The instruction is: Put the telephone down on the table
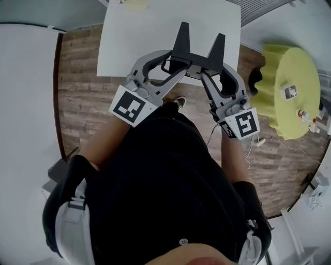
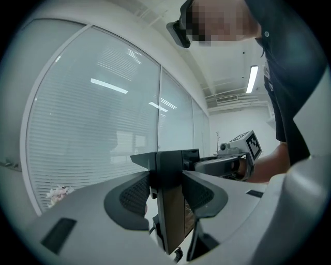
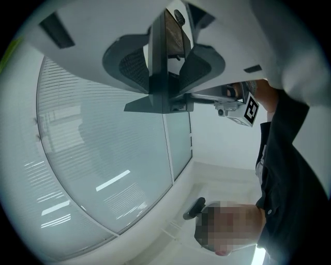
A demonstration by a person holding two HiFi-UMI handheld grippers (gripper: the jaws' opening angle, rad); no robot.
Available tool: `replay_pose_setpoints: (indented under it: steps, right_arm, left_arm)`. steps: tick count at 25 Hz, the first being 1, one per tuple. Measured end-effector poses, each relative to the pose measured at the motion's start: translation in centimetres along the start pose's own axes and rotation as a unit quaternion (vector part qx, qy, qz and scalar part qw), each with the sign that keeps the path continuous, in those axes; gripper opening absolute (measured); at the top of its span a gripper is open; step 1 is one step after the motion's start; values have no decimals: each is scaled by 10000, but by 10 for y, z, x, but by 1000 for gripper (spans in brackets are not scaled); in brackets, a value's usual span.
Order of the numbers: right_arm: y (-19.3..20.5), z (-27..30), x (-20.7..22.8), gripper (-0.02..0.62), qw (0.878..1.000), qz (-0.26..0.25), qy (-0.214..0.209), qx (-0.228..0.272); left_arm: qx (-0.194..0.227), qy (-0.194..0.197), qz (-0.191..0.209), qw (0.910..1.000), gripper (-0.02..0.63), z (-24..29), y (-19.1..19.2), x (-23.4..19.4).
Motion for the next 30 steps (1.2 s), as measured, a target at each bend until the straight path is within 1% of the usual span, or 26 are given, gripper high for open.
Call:
replay_pose_setpoints:
  steps: [5,10,14,18,24,30]
  right_arm:
    - [22,18,10,195,9989,238,-316,-246]
    - [45,49,17,195,9965,447,-551,-443]
    - [66,77,22,195,9932,744,-613,-657]
    - [89,108,34,195,9902,892,-564,-910]
    - [122,144,59,196,9832,1250,-437,-1253]
    - [148,175,83,196,9763,1457,-344,-1565]
  left_arm:
    - [-186,-326,-136,9992,198,-2,20,-7]
    - [-347,-554,-341,9973,198,-6,43,-30]
    - [-701,-502,-401,9955,198,-8,62,-57]
    - [-922,-500,-601,9927,198,1,86,-89]
    - [-1095,-478,-935,9884,198,22,120,-127]
    - [-1288,-377,-1070,9852,198,44,147,-163]
Point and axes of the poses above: the fingertips, and each gripper's own axes: z forward along the fingers, x to its right, y out of its underside, the point moved 10 cm from there along -z, backward along the fingers, and after that the axes turned 1 degree about y, right-handed, at the moved point
